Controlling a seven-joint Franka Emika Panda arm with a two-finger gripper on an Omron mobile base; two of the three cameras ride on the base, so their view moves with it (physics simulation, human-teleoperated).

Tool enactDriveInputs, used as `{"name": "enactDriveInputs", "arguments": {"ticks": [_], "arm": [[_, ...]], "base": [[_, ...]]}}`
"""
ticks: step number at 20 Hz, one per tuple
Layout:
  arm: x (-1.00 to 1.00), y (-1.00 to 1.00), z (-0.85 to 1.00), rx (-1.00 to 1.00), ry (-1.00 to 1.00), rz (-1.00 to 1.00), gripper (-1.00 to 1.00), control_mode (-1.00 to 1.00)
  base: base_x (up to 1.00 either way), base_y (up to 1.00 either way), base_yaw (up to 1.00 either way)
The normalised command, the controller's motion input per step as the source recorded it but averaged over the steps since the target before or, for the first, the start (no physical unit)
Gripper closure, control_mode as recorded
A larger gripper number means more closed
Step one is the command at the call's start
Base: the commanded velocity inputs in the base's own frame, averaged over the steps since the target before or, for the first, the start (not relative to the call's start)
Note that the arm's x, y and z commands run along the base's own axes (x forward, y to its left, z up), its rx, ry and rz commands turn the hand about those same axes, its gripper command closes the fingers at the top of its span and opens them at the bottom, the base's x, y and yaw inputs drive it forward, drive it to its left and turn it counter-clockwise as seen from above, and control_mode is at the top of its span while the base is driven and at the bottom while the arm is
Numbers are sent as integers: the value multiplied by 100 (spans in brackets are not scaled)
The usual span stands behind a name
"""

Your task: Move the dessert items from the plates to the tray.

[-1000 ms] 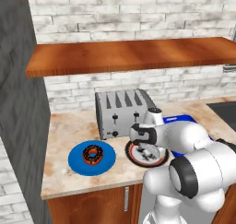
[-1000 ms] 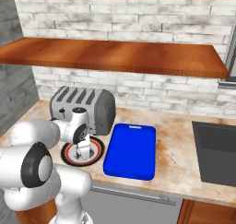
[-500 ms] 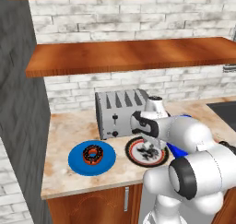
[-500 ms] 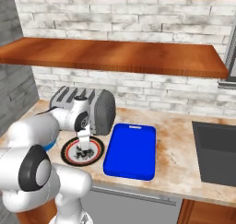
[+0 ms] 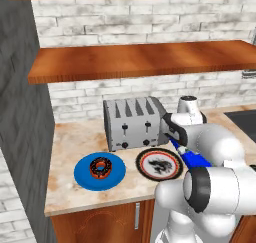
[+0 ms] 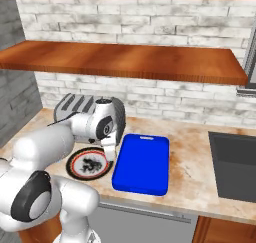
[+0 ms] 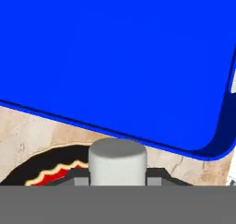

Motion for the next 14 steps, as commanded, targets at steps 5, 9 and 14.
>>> {"name": "enactDriveInputs", "arguments": {"ticks": [5, 9, 14], "arm": [[0, -100, -12, 0, -10, -1, 100, -100], [0, -90, -34, 0, -21, 2, 100, -100], [0, -4, 3, 0, -5, 0, -100, -100]], "base": [[0, 0, 0], [0, 0, 0], [0, 0, 0]]}}
